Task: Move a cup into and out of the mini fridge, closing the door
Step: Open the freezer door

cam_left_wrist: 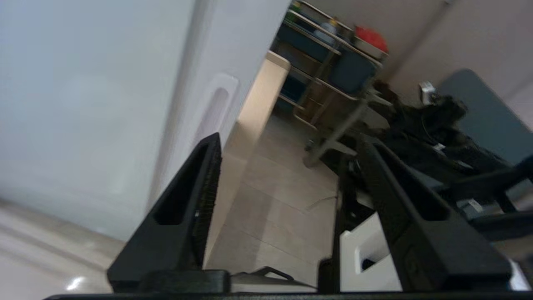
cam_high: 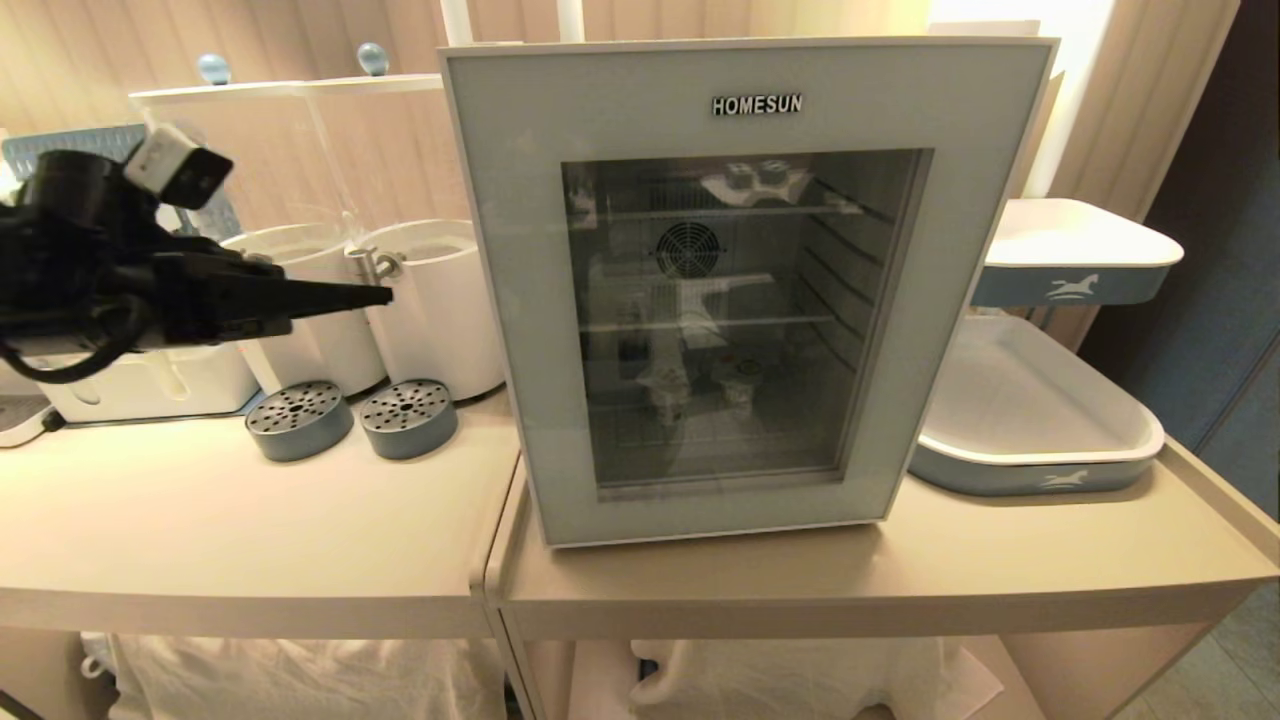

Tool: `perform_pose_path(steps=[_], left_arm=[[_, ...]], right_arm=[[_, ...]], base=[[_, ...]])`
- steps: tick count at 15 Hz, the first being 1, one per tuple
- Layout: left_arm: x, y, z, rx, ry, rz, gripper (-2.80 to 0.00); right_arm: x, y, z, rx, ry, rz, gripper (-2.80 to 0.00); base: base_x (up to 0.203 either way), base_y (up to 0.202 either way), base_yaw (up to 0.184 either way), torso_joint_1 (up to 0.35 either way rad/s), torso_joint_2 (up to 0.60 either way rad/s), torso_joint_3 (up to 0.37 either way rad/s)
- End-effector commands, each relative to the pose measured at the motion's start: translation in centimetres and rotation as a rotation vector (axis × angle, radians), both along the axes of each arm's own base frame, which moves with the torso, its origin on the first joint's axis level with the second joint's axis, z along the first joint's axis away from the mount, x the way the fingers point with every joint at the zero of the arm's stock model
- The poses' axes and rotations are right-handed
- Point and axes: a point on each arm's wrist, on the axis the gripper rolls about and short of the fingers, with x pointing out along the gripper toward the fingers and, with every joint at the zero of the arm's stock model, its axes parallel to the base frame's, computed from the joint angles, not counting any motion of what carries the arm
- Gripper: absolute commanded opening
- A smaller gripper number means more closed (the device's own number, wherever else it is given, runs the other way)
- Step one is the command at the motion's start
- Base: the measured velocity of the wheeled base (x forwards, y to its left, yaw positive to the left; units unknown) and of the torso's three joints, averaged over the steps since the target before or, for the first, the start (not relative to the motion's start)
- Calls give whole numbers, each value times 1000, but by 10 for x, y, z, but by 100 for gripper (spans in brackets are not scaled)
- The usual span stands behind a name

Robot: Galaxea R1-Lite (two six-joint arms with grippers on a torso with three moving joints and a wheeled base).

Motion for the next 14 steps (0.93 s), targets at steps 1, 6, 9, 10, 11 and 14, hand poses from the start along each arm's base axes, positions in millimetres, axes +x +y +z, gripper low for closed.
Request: perform_pose_path(steps=[1,6,9,10,11,14], left_arm=[[12,-22,-21,-13,46,-80,0],[18,-69,-38,-8,-25,-217,0],[13,-77,-48,-9,16,-244,0],[11,-79,-50,-10,22,-250,0],[8,-83,-51,-10,27,-260,0],[-1,-81,-43,-9,9,-259,0]], right_arm=[[0,0,0,0,0,0,-280],[0,0,0,0,0,0,-280],[0,0,0,0,-1,0,-280],[0,0,0,0,0,0,-280],[0,0,0,0,0,0,-280],[0,0,0,0,0,0,-280]], base=[[0,0,0,0,0,0],[0,0,0,0,0,0],[0,0,0,0,0,0],[0,0,0,0,0,0],[0,0,0,0,0,0],[0,0,0,0,0,0]])
